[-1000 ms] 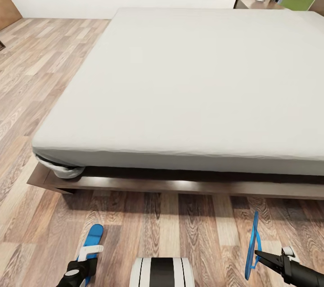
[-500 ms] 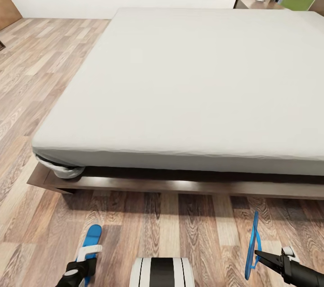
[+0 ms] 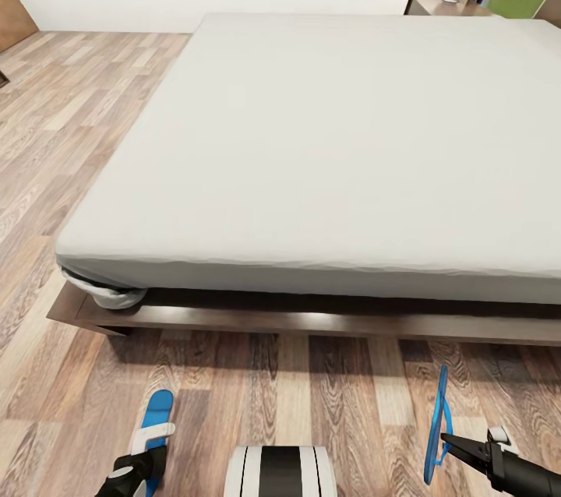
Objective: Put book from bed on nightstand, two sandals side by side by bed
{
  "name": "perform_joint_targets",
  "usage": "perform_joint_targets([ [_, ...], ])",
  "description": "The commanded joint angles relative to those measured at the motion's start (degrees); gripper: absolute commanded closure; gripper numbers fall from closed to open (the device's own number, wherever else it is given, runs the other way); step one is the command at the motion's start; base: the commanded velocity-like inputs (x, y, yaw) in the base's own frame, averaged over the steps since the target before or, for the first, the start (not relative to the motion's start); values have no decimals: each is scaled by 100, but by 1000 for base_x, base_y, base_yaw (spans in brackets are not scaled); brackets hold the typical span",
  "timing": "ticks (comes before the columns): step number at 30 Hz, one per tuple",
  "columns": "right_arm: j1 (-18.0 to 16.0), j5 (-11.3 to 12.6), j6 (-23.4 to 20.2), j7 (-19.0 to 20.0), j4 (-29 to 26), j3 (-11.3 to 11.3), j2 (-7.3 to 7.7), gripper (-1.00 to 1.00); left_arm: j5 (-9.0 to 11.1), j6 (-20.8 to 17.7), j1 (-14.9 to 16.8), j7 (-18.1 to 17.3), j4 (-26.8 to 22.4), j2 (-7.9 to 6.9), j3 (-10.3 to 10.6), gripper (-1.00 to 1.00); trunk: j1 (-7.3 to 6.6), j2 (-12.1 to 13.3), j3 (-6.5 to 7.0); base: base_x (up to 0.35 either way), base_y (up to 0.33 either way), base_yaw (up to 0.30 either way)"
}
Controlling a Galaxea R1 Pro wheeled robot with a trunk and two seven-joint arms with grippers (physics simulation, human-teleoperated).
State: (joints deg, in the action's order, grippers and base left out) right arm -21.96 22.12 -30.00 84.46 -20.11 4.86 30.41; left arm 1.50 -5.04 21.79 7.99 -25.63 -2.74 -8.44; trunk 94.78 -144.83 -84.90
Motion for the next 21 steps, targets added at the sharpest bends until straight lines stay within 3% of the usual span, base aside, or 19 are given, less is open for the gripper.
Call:
perform_joint_targets([
  [1, -1, 3, -67, 0, -2, 7, 0, 100, 16, -32, 0, 10, -12, -2, -6, 100, -1, -1, -3, 0, 0, 0],
  [12, 3, 3, -58, 0, -2, 7, 0, 100, 67, -32, -3, 0, -32, -35, -56, 100, -1, -1, -3, 0, 0, 0],
  [18, 5, 3, -58, 0, -2, 7, 0, 100, 664, -32, -3, -7, -51, -58, -126, 100, -1, -1, -3, 0, 0, 0],
  [21, 2, 3, -58, 0, -2, 7, 0, 100, 761, -32, -3, -8, -54, -60, -129, 100, -1, -1, -3, 0, 0, 0],
])
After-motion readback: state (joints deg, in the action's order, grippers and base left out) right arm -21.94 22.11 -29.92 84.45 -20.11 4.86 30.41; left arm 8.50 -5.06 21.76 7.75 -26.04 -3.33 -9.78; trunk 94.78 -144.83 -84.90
